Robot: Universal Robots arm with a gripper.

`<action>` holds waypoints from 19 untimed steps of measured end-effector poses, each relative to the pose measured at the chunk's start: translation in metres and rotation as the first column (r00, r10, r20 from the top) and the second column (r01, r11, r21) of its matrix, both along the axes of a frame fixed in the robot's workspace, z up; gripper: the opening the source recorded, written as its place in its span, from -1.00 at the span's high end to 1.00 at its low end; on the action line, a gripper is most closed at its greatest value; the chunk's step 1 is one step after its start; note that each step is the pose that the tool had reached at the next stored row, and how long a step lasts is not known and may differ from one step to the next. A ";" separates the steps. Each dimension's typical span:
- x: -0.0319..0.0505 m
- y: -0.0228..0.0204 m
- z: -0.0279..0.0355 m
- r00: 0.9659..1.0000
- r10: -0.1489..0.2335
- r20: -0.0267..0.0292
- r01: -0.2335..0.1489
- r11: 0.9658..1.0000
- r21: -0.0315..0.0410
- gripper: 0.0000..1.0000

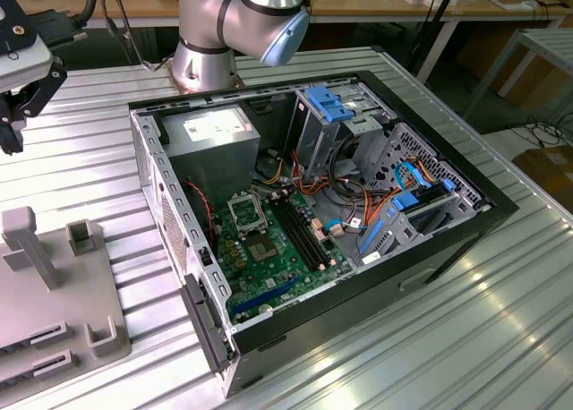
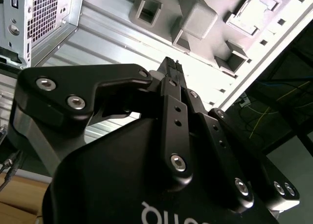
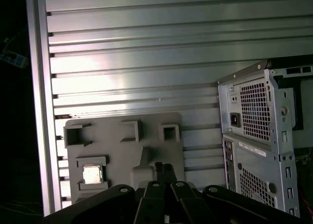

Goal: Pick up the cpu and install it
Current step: 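Reach for the cpu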

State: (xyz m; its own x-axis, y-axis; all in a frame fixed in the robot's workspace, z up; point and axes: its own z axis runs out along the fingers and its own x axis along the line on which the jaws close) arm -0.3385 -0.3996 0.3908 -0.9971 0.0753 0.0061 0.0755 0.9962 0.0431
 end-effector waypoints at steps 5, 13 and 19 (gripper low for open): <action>-0.0020 0.0000 0.0000 1.000 0.000 0.000 0.000 1.000 0.000 0.79; -0.0055 0.0000 0.0000 1.000 0.000 0.000 0.000 1.000 0.000 0.79; -0.0094 0.0000 0.0000 1.000 0.000 0.000 0.000 1.000 0.000 0.79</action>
State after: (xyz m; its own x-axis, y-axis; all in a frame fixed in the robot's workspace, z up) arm -0.3480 -0.3996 0.3908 -0.9971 0.0753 0.0061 0.0755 0.9962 0.0431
